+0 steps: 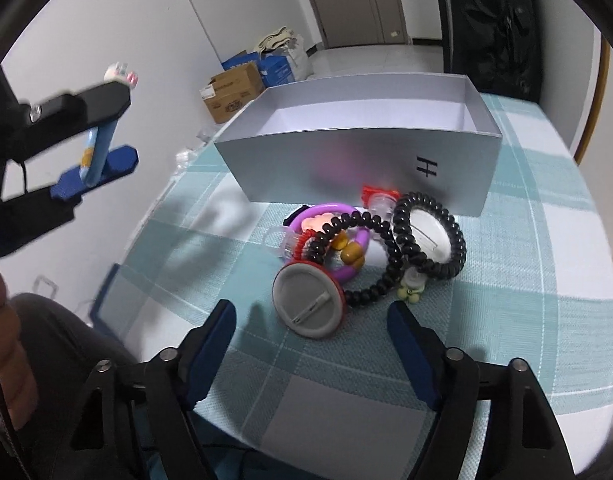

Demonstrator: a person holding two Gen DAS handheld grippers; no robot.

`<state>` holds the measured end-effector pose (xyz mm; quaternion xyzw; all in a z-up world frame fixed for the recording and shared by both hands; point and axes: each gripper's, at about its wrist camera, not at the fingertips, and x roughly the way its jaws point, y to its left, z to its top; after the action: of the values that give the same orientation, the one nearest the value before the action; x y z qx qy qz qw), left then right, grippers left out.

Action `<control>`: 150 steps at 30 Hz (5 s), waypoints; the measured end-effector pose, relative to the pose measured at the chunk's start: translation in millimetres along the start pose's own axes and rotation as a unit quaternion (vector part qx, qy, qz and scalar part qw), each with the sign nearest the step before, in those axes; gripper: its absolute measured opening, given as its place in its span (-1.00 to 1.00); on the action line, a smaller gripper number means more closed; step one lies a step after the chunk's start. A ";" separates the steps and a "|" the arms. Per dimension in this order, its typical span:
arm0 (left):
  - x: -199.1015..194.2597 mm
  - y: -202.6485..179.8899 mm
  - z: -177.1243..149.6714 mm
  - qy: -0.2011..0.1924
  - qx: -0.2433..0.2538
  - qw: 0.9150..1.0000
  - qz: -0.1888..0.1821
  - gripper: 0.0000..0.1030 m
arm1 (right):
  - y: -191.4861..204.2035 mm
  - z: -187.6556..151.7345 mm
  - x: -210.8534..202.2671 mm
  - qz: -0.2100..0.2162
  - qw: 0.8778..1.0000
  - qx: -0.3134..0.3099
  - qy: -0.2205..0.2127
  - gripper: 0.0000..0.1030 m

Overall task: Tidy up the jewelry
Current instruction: 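Lift the blue bangle with the left tool while the right tool grasps the white round compact, then carry both items over the box and open both tools to drop them inside, then withdraw both open tools from the box, then grasp a black coiled hair tie with the right tool while the left tool grasps the black beaded bracelet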

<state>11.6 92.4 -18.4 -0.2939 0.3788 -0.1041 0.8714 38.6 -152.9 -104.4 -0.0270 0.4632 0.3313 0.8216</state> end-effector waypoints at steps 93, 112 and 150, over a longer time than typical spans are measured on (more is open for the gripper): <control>108.8 -22.4 60.7 0.092 0.039 0.992 0.070 0.49 | -104.9 131.9 -15.3 0.107 0.987 0.073 -0.091 0.31; 56.8 -50.5 27.3 -0.002 0.119 0.987 0.106 0.49 | -79.6 86.2 -68.3 0.007 0.986 0.005 -0.168 0.91; 51.5 -20.0 -41.6 0.059 0.112 0.979 0.158 0.49 | -79.2 25.5 -16.1 -0.004 0.999 0.041 -0.006 0.70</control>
<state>18.0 37.4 -59.9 -0.1245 0.4568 -0.0239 0.8805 97.0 -214.0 -98.2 0.0070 0.4712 0.3091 0.8260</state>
